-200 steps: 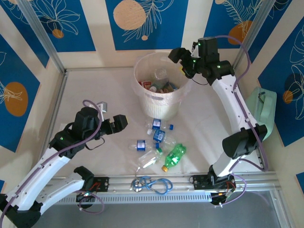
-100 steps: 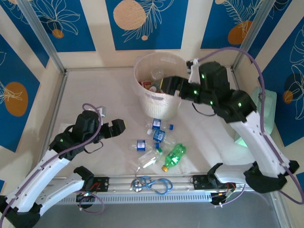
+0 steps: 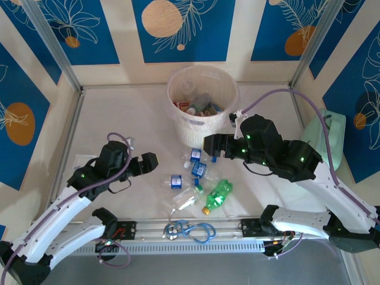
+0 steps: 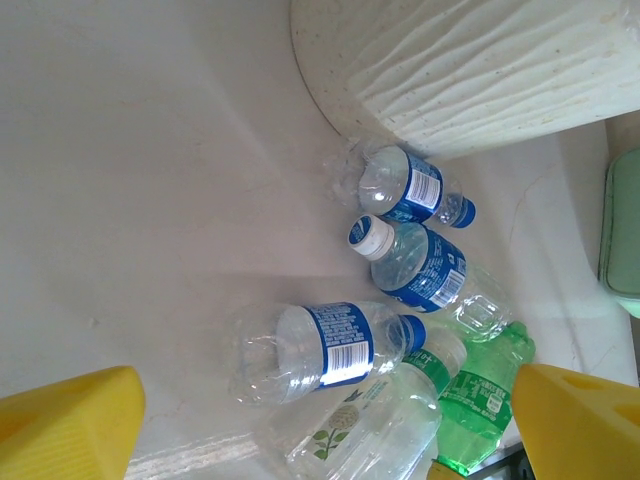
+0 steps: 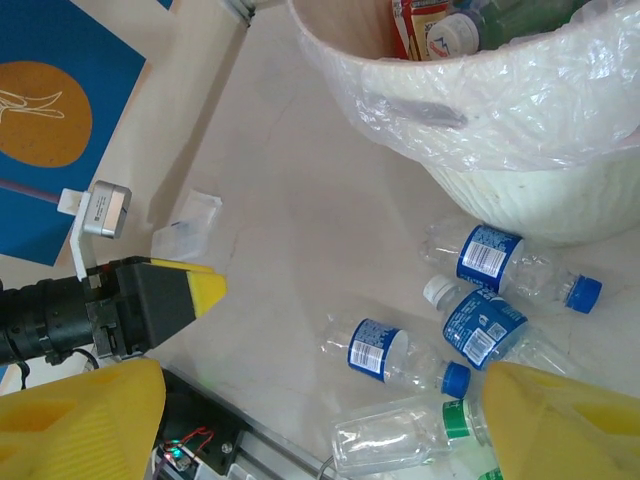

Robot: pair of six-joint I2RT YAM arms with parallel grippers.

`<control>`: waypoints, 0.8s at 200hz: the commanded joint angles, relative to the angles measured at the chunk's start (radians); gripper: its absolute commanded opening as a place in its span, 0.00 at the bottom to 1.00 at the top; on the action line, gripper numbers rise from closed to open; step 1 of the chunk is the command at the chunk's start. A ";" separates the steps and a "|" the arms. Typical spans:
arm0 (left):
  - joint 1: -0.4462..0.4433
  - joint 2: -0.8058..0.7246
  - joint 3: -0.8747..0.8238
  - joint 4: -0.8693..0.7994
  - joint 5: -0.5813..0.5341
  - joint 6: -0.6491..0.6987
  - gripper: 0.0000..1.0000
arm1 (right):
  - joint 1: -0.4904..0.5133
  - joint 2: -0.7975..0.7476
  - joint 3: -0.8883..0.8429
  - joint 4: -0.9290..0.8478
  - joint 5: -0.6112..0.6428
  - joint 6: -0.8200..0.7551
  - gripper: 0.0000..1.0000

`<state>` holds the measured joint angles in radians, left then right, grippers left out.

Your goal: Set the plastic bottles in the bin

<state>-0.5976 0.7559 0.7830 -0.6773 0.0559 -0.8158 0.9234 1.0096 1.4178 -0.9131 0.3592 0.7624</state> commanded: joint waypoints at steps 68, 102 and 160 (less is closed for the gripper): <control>0.009 -0.024 -0.100 0.054 0.037 -0.028 0.94 | 0.035 0.005 0.020 0.017 0.048 0.003 0.83; 0.009 0.015 -0.106 0.055 0.036 0.012 0.93 | 0.053 0.012 0.006 0.017 0.058 0.015 0.83; -0.008 0.192 -0.084 0.135 0.091 0.109 0.92 | 0.096 0.016 -0.026 0.027 0.075 0.042 0.83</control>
<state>-0.5976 0.8806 0.6823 -0.5915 0.1028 -0.7704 0.9977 1.0248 1.4117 -0.8993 0.4015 0.7776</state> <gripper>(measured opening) 0.932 0.827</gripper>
